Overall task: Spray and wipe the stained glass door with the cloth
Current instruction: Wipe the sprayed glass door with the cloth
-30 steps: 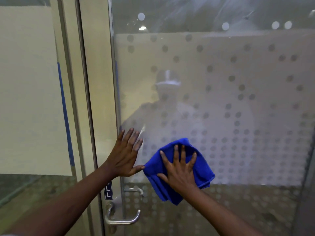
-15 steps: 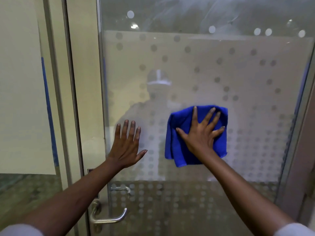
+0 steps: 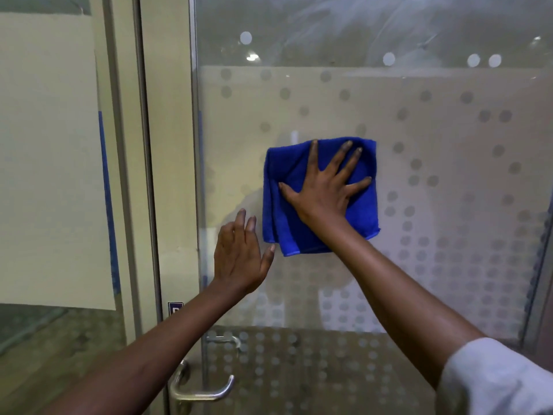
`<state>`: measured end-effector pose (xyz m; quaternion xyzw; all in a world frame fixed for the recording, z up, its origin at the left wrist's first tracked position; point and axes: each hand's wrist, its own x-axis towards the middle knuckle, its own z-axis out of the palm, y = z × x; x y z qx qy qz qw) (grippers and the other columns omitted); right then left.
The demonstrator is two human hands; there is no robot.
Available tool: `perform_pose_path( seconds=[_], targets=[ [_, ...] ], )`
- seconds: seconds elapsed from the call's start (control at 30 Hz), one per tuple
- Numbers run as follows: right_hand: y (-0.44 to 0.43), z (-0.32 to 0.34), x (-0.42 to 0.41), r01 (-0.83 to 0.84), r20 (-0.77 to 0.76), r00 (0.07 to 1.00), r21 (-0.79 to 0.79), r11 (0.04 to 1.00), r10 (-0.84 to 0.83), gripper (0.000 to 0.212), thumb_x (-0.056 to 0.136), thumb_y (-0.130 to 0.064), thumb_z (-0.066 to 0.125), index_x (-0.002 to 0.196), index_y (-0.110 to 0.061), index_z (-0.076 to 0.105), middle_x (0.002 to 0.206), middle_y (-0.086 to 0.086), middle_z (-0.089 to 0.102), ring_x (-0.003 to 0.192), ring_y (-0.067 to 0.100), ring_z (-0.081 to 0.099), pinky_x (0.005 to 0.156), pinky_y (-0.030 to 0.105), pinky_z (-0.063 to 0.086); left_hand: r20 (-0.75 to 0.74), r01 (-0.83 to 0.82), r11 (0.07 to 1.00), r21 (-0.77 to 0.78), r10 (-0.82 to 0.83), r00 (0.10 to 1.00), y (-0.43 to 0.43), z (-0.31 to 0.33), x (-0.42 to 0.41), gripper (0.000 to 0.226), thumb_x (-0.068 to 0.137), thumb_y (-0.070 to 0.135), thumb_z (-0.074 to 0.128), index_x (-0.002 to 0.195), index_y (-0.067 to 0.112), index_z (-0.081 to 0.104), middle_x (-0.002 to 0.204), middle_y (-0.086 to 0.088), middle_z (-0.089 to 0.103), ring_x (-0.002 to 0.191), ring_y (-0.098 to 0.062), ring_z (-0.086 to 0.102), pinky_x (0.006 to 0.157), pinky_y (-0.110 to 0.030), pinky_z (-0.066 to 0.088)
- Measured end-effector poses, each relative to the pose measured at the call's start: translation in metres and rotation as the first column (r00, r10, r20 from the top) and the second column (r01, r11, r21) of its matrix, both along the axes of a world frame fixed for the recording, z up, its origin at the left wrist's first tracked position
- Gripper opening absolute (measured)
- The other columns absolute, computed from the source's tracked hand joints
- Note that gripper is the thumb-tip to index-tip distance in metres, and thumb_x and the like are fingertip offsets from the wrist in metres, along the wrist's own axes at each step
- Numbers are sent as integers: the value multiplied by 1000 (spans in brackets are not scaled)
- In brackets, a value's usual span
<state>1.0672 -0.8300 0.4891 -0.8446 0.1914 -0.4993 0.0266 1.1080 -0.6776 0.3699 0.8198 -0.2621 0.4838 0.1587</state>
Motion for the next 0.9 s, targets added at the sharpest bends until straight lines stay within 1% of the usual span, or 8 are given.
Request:
perform_pose_path(
  seconds=[0.1, 0.17, 0.33, 0.43, 0.53, 0.67, 0.77, 0.9],
  targets=[
    [16, -8, 4, -18, -26, 1000, -25, 1000, 17, 109, 69, -83, 45, 151, -30, -2, 157, 30, -13, 143, 50, -13, 98, 79, 12, -41, 30, 967, -253, -42, 998, -8, 18, -16, 62, 89, 50, 37, 126, 1, 48, 121, -18, 56, 103, -32, 47, 85, -42, 43],
    [22, -16, 4, -29, -36, 999, -23, 999, 29, 108, 68, -82, 48, 151, -31, 0, 157, 29, -13, 143, 49, -12, 98, 77, 16, -72, 50, 929, -366, -82, 994, -12, 27, -23, 62, 89, 50, 42, 128, 2, 46, 117, -15, 58, 103, -30, 47, 85, -40, 43],
    [26, -27, 0, -51, -60, 997, -10, 999, 50, 102, 71, -79, 50, 150, -35, 1, 158, 27, -14, 144, 48, -11, 97, 73, 20, -273, 73, 809, -583, -280, 920, -24, 41, -21, 71, 86, 49, 57, 137, 5, 36, 130, -13, 55, 115, -29, 54, 93, -47, 49],
    [26, -29, -3, -79, -61, 995, -1, 997, 79, 91, 78, -73, 48, 150, -38, 3, 158, 25, -15, 144, 46, -13, 98, 73, 19, -322, 114, 715, -690, -444, 836, -27, 44, -25, 70, 83, 48, 57, 137, 12, 32, 113, -6, 63, 95, -22, 64, 79, -45, 56],
    [24, -32, -7, -106, -64, 992, 9, 994, 107, 78, 87, -64, 43, 150, -40, 4, 159, 23, -16, 145, 44, -14, 100, 73, 17, -364, 92, 677, -730, -499, 786, -29, 50, -32, 64, 87, 38, 62, 136, 11, 30, 99, 0, 62, 83, -19, 64, 72, -41, 57],
    [23, -35, -12, -132, -60, 989, 15, 991, 133, 64, 95, -51, 40, 150, -38, 10, 159, 22, -13, 145, 44, -13, 102, 72, 16, -365, 123, 669, -733, -540, 758, -27, 59, -29, 41, 85, 43, 65, 106, 12, 48, 90, 2, 62, 79, -18, 62, 67, -38, 53],
    [21, -35, -15, -154, -53, 986, 34, 988, 155, 60, 95, -46, 43, 148, -37, 18, 159, 22, -10, 145, 43, -12, 102, 72, 15, -336, 207, 597, -775, -667, 665, -25, 58, -28, 27, 91, 37, 59, 87, 10, 59, 77, -1, 66, 71, -20, 61, 61, -32, 46],
    [18, -39, -19, -183, -27, 982, 48, 982, 185, 60, 92, -48, 48, 145, -36, 22, 158, 22, -3, 144, 43, -9, 103, 72, 12, -313, 258, 510, -821, -779, 543, -20, 53, -27, 23, 95, 32, 54, 87, 13, 65, 80, -6, 72, 75, -22, 66, 66, -35, 50]
  ],
)
